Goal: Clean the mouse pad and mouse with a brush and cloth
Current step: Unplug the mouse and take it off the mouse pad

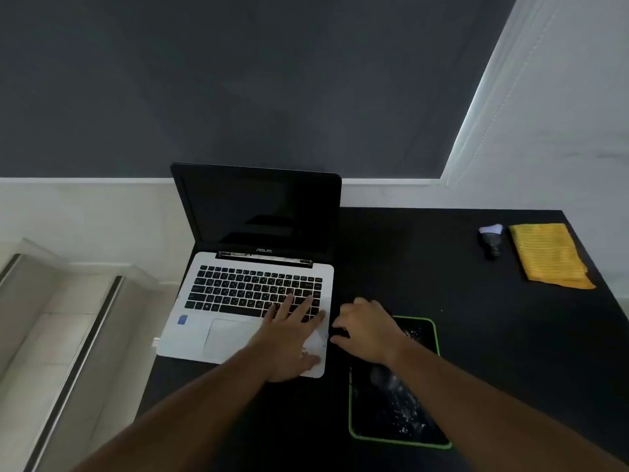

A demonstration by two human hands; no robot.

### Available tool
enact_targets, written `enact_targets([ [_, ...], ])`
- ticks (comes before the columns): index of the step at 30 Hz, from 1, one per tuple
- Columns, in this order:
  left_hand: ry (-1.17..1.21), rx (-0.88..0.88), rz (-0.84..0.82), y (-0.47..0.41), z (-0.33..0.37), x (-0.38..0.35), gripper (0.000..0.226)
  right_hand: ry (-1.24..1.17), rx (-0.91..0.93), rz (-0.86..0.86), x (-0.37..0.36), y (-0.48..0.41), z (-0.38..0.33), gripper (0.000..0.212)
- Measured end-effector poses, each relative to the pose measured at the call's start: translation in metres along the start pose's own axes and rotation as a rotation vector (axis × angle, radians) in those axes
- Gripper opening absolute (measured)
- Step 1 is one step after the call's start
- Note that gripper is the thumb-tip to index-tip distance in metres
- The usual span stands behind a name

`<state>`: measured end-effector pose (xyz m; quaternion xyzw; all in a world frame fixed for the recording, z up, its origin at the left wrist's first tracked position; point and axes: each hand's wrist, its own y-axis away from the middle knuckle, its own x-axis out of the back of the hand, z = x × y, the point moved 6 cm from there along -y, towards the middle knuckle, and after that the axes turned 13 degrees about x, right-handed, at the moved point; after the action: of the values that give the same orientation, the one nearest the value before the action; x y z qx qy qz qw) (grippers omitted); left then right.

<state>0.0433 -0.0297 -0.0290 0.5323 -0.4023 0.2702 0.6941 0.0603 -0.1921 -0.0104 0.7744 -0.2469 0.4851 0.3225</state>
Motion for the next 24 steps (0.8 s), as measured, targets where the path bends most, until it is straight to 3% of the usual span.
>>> enact_targets([
  [12, -0.082, 0.022, 0.261, -0.005, 0.000, -0.031, 0.081, 0.006, 0.016, 0.059, -0.010, -0.011, -0.010, 0.029],
  [20, -0.105, 0.028, 0.254, -0.008, -0.002, -0.034, 0.083, 0.036, 0.113, 0.129, -0.014, -0.007, -0.008, 0.026],
  [24, -0.118, 0.031, 0.264, -0.007, -0.002, -0.034, 0.084, -0.014, 0.070, 0.094, -0.016, 0.000, 0.003, 0.028],
])
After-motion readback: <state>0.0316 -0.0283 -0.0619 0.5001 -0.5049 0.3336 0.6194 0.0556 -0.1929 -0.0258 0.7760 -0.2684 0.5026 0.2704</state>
